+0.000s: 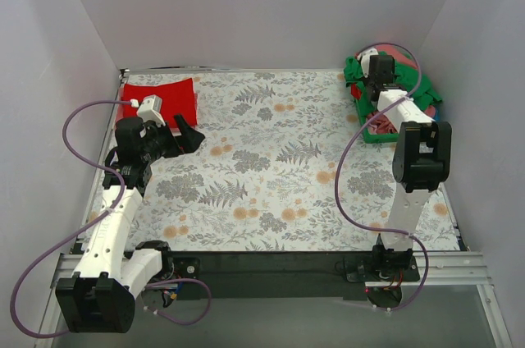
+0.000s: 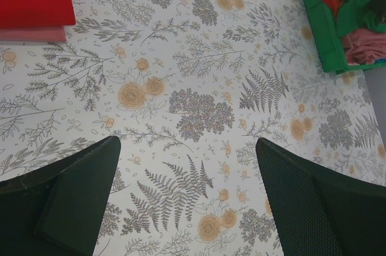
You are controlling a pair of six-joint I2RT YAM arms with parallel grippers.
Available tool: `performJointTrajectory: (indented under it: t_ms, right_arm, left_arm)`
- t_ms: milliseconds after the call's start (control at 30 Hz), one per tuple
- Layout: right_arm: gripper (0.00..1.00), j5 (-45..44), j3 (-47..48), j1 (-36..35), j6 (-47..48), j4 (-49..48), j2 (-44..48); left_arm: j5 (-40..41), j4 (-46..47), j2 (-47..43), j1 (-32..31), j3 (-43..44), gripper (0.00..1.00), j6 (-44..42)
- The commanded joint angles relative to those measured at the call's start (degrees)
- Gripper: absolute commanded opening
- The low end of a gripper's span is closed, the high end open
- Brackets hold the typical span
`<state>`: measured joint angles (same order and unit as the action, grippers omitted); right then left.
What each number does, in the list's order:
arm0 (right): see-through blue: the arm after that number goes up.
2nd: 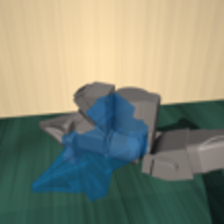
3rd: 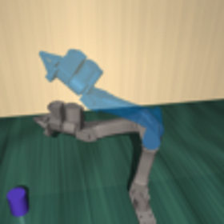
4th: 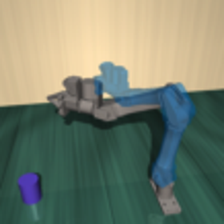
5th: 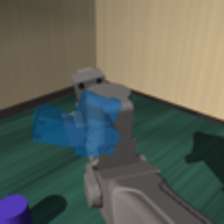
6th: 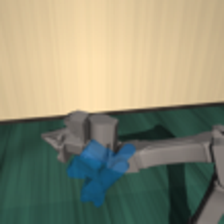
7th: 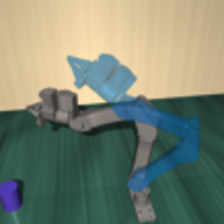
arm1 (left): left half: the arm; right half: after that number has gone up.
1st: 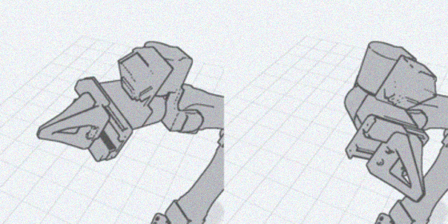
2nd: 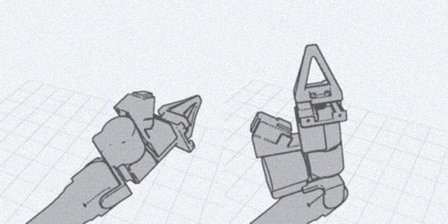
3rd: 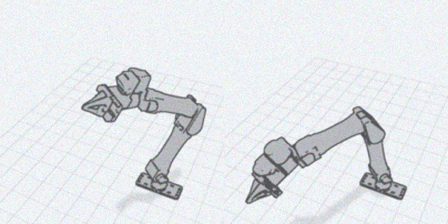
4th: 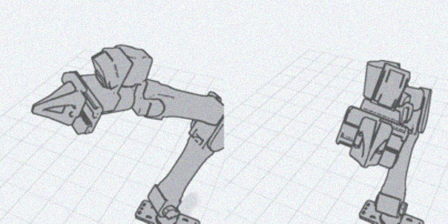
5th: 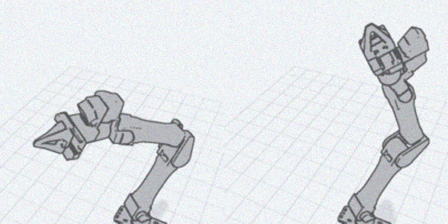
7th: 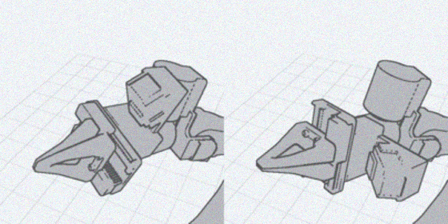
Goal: Fold and stack the t-shirts
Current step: Grab the tshirt from the pile, then move the tshirt to the center of the board
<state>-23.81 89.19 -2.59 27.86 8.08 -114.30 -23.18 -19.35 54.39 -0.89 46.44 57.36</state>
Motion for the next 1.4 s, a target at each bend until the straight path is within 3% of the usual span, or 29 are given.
performJointTrajectory:
  t_ms: [0,300,500,700,867,1100,1200,1367]
  right_arm:
    - [0.01,1.5,1.2,0.2,-1.1,-0.1,2.5]
    - [0.01,5.4,-10.3,-2.2,-1.9,-2.8,20.9]
    - [0.01,9.7,-8.8,-3.8,-1.8,0.0,31.2]
    - [0.01,22.7,4.6,-4.9,-4.5,10.8,33.7]
    - [0.01,42.5,12.3,-7.0,-5.4,19.4,34.8]
    - [0.01,68.7,12.9,-7.6,-6.1,23.8,36.4]
    - [0.01,75.3,10.7,-9.2,-4.8,25.0,37.3]
    - [0.01,78.7,6.3,-12.6,-2.6,26.5,39.2]
  left_arm:
    - [0.6,-0.6,-0.5,-0.3,0.8,0.95,-0.9]
    - [-0.2,-1.8,-1.3,-0.3,1.9,0.95,-0.5]
    - [-0.6,-2.8,-1.5,-0.3,3.5,0.95,-0.1]
    - [0.1,-4.1,-2.5,-0.3,4.5,0.95,0.1]
    - [1.5,-5.7,-3.1,-0.3,5.2,0.95,-0.9]
    - [1.7,-6.6,-3.5,-0.3,5.6,0.95,-1.3]
    - [1.8,-6.7,-3.5,-0.3,5.9,0.95,-1.5]
    - [1.8,-7.2,-3.9,-0.3,5.9,0.95,-1.2]
